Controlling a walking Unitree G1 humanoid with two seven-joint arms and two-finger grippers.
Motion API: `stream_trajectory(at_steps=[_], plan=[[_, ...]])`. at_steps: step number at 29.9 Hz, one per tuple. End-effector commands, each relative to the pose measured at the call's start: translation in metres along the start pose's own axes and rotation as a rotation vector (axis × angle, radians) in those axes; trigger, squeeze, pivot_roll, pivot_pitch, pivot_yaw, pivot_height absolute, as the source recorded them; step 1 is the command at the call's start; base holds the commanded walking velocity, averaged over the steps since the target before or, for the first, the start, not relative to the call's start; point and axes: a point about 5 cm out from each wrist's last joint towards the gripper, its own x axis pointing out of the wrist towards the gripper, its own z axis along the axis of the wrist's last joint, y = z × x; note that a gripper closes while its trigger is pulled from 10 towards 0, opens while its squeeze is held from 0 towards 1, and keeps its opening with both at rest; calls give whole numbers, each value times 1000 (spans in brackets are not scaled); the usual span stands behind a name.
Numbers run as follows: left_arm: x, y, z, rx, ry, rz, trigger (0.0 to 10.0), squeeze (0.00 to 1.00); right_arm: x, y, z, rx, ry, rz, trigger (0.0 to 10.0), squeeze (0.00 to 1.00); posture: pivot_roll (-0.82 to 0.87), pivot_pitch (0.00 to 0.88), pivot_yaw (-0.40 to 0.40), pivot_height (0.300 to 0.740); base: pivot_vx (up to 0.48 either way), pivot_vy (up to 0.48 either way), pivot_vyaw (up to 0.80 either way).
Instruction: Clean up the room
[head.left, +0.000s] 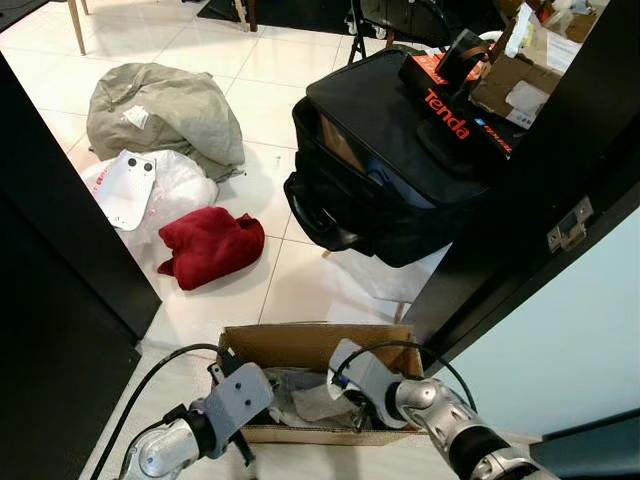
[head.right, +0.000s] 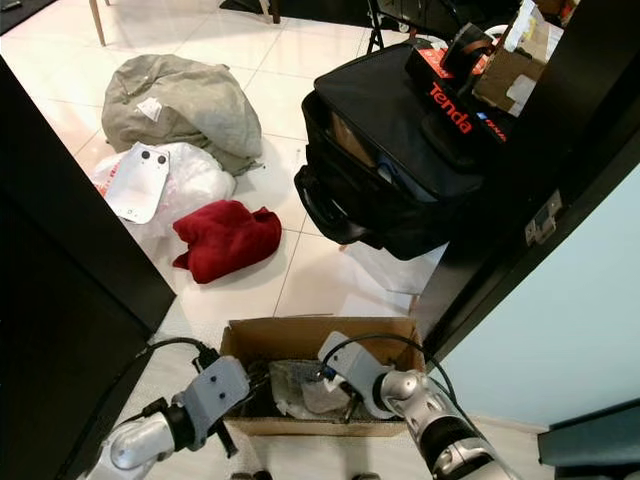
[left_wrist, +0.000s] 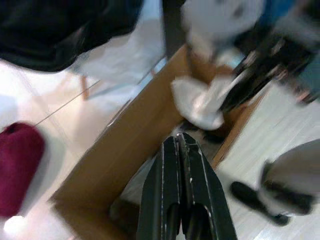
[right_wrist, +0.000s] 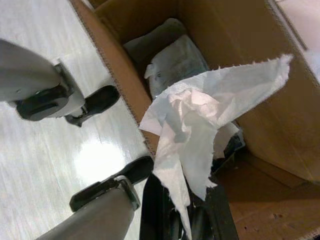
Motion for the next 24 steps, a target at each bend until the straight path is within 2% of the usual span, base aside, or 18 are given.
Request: stream_trajectory(at_steps=[1, 5, 20, 21, 22, 23, 24], plan=[[-1, -15, -3, -49, 9, -65, 10000, 0, 2, 10, -7, -3, 18, 46, 10000, 0, 44, 333, -39, 740, 0, 0, 0], [-3, -26, -2, -47, 12, -151, 10000, 0, 4, 14, -7, -79, 40, 102, 10000, 0, 50, 337, -33, 740, 0, 0, 0], [-8, -29, -4, -39, 36, -203, 10000, 0, 2, 10, -8, -100, 45, 97, 10000, 0, 53, 340, -36, 740, 0, 0, 0], [-8, -30, -4, -37, 38, -211, 10000, 0, 2, 10, -9, -106, 51, 101, 10000, 55, 51, 339, -36, 740, 0, 0, 0], [-8, -30, -4, -37, 38, -211, 10000, 0, 2, 10, -9, -106, 51, 101, 10000, 55, 51, 339, -36, 740, 0, 0, 0], [-8, -31, -4, -35, 38, -216, 10000, 0, 2, 9, -9, -115, 56, 100, 10000, 537, 51, 340, -35, 740, 0, 0, 0], [-8, -31, -4, -35, 38, -216, 10000, 0, 2, 9, -9, -115, 56, 100, 10000, 537, 51, 340, -35, 740, 0, 0, 0]])
